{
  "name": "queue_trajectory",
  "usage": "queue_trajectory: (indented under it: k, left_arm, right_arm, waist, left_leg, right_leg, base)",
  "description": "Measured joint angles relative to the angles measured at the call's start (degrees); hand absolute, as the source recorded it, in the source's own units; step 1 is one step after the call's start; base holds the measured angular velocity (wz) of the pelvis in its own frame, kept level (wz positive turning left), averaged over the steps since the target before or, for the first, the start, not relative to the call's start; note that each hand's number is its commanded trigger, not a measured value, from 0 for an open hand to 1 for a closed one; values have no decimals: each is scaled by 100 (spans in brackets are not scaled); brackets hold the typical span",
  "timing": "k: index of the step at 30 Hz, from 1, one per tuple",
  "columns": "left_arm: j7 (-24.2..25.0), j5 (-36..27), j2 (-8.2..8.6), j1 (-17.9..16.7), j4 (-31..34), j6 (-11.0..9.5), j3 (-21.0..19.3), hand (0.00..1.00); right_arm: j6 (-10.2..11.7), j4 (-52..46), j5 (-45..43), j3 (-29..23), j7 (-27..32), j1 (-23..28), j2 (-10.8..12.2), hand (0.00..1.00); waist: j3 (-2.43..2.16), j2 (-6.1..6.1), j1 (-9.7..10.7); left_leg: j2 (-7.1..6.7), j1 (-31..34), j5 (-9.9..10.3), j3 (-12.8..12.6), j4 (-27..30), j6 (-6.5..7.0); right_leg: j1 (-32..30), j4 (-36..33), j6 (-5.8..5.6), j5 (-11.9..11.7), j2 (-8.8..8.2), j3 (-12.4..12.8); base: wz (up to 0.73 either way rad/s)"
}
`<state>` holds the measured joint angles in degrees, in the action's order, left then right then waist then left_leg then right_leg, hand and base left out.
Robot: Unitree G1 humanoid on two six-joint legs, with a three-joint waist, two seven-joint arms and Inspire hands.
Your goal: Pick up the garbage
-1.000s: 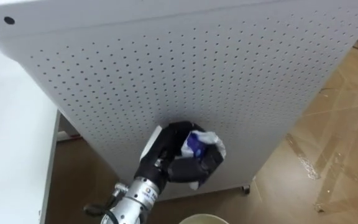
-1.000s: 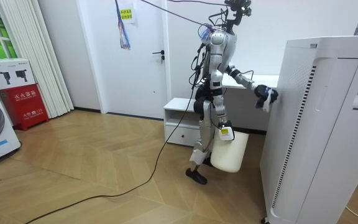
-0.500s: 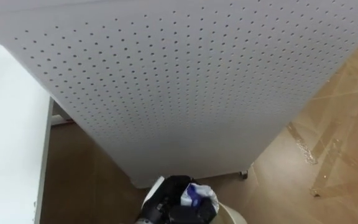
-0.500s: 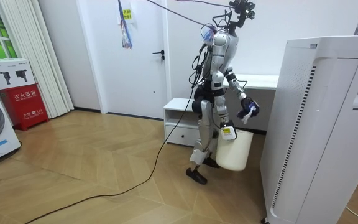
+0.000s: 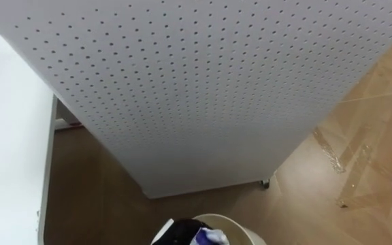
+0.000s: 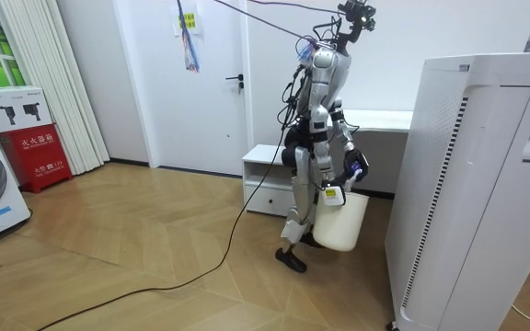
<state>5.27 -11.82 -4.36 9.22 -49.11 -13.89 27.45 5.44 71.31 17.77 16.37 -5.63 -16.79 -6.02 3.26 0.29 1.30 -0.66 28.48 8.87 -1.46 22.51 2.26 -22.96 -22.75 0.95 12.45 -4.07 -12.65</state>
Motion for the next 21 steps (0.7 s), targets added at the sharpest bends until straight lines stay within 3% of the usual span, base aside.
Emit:
queue_trajectory:
  k: [2,6,21]
  left_arm:
    - [20,0,2,-9,-59,19,11,0]
    - [66,7,-37,-30,-187,59,124,0]
    - [274,83,-74,-37,-690,287,195,0]
  right_arm:
    - [0,0,-8,-5,0,7,3,100]
    - [-1,-22,29,-3,7,-8,0,100]
    - [-53,-1,97,369,2,40,-4,100]
  waist:
    - [26,-45,11]
    - [9,-137,7]
    - [-9,-123,-29]
  left_leg:
    - [5,15,0,-13,31,0]
    - [21,203,-10,-48,146,16]
    - [10,222,-24,-121,287,41]
  right_leg:
    - [-17,-20,0,0,3,23]
    - [-223,-130,1,4,4,92]
    - [-327,-403,0,45,-84,150]
  base:
    - [-2]
    - [-4]
    - [-1]
